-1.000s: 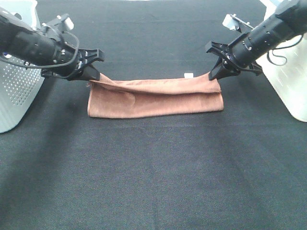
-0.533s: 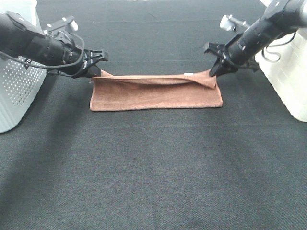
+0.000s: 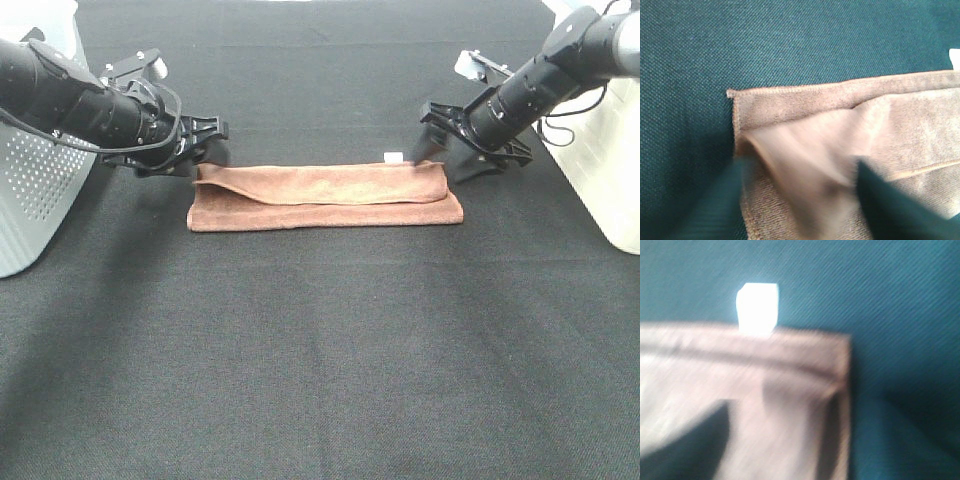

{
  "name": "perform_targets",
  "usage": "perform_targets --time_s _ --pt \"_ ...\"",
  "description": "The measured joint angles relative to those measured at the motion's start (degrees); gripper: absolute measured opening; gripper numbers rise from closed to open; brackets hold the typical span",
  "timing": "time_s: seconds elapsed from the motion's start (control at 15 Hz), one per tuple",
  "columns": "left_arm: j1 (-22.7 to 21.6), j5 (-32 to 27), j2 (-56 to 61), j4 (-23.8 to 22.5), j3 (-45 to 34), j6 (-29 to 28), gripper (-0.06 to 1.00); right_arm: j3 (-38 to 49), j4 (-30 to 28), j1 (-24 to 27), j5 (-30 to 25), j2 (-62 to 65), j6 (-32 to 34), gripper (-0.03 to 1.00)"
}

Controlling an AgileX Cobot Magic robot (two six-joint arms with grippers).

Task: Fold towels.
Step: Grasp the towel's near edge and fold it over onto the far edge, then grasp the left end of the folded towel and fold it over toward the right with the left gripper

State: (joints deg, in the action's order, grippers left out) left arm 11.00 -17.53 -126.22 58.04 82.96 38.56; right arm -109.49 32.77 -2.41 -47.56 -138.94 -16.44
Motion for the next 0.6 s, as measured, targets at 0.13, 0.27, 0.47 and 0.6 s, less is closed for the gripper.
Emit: perform_targets --time_s 0.13,0.27,0.47,0.6 --pt "-0.9 -3.0 0.6 -0.6 0.1 -1.5 0.74 -0.3 -2.5 0.0 -5.1 2.0 0.9 0.84" --pt "-1.8 -5.7 0.6 -3.7 0.2 -7.3 0.74 -0.5 -5.1 0.0 -8.9 3.4 2.9 0.84" --pt "-2.7 -6.8 0.5 -11.9 0.2 -16.7 0.74 -0.5 -9.6 0.0 -11.7 3.8 5.7 0.85" --pt "-2.8 -6.8 -0.7 -13.9 0.2 -19.9 0.74 -0.5 -10.8 0.0 -12.0 3.8 6.0 0.85"
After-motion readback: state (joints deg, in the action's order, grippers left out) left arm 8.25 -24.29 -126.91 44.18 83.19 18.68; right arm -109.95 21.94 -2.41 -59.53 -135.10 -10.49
